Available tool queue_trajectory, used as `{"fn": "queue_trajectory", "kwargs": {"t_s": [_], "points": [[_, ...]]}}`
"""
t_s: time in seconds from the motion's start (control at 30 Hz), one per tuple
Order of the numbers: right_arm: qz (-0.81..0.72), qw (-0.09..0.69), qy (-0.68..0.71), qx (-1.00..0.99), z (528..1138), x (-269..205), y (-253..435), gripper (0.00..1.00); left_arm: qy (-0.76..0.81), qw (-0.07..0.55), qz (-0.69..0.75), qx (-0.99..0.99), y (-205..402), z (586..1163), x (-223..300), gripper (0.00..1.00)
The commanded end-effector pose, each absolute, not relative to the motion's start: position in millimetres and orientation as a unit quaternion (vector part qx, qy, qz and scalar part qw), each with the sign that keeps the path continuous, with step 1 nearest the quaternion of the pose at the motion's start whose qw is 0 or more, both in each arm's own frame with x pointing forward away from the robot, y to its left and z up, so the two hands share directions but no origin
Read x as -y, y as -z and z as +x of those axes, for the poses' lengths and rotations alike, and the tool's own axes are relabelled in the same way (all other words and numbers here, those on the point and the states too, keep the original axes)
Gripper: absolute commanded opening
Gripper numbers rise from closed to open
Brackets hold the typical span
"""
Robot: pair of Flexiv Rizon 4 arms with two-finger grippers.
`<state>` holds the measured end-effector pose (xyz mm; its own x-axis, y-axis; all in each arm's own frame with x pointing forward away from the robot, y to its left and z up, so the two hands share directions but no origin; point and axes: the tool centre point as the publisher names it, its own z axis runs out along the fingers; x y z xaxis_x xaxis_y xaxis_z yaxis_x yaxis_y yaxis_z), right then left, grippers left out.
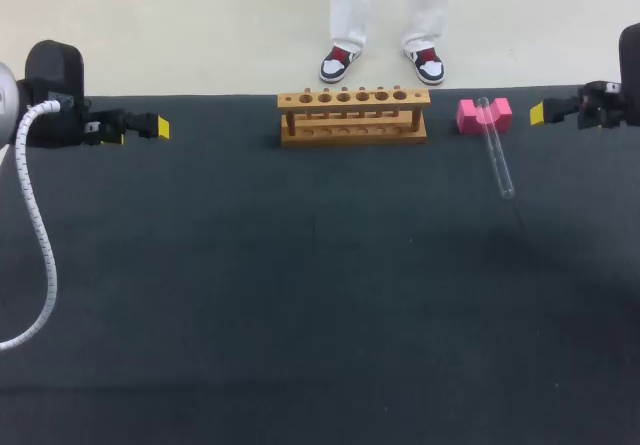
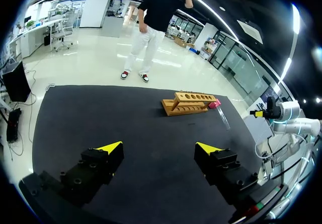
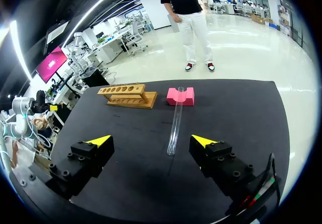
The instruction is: Grasp the test tube, adjust it, and insert it.
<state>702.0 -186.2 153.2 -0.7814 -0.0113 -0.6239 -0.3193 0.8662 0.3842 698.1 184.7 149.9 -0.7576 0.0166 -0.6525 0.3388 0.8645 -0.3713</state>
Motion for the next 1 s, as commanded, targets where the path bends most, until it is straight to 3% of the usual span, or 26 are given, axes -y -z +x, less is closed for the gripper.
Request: {"fn": "queue_trajectory", "kwargs": {"t_s": [0.03, 0.4, 0.43, 0.47, 0.5, 0.8, 0.83, 0.87, 0.9, 1.0], "points": [[-0.091, 0.318, -0.242, -0.912, 703, 186, -153, 1.00, 0.251, 0.337, 0.119, -0.900, -151, 699, -184, 1.00], [-0.091, 0.318, -0.242, -0.912, 703, 186, -153, 1.00, 0.255, 0.370, 0.199, -0.871, -150, 712, -182, 1.00], [-0.091, 0.318, -0.242, -0.912, 703, 186, -153, 1.00, 0.252, 0.372, 0.202, -0.870, -149, 713, -181, 0.75], [-0.091, 0.318, -0.242, -0.912, 703, 186, -153, 1.00, 0.253, 0.370, 0.203, -0.870, -148, 714, -180, 0.25], [-0.091, 0.318, -0.242, -0.912, 703, 186, -153, 1.00, 0.256, 0.371, 0.207, -0.868, -147, 715, -180, 0.00], [-0.091, 0.318, -0.242, -0.912, 703, 186, -153, 1.00, 0.270, 0.368, 0.247, -0.854, -137, 729, -178, 0.00], [-0.091, 0.318, -0.242, -0.912, 703, 186, -153, 1.00, 0.272, 0.370, 0.253, -0.852, -136, 731, -178, 0.07], [-0.091, 0.318, -0.242, -0.912, 703, 186, -153, 1.00, 0.270, 0.367, 0.260, -0.851, -135, 734, -178, 0.41], [-0.091, 0.318, -0.242, -0.912, 703, 186, -153, 1.00, 0.270, 0.366, 0.260, -0.851, -133, 738, -179, 1.00], [-0.091, 0.318, -0.242, -0.912, 703, 186, -153, 1.00, 0.276, 0.367, 0.281, -0.843, -130, 749, -182, 1.00]]}}
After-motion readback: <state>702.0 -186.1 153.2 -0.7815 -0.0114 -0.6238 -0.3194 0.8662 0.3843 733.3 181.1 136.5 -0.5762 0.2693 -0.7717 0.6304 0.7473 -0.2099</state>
